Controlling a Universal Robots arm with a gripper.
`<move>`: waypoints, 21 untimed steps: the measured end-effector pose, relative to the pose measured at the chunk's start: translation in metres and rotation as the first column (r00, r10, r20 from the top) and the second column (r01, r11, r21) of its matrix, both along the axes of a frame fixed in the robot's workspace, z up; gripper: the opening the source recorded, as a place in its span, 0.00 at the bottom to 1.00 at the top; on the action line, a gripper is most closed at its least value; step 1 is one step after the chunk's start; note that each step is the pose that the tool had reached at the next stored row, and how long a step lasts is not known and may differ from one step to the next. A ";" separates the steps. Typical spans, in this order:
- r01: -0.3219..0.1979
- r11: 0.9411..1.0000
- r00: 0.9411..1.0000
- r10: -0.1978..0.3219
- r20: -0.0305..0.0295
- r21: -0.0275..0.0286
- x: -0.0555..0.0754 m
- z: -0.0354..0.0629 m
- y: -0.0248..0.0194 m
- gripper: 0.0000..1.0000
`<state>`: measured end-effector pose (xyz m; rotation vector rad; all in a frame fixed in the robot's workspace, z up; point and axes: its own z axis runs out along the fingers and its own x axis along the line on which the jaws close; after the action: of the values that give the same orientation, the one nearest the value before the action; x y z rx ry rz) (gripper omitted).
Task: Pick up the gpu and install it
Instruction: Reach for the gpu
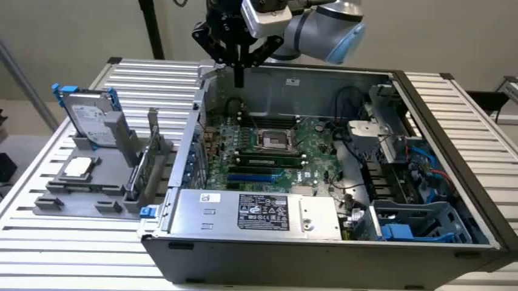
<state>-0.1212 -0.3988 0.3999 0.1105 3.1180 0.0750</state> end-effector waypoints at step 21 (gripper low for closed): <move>0.000 1.000 1.000 0.000 0.000 0.000 -0.002 0.0010 -0.0011 0.11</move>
<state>-0.1227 -0.3999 0.4009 0.1104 3.1181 0.0746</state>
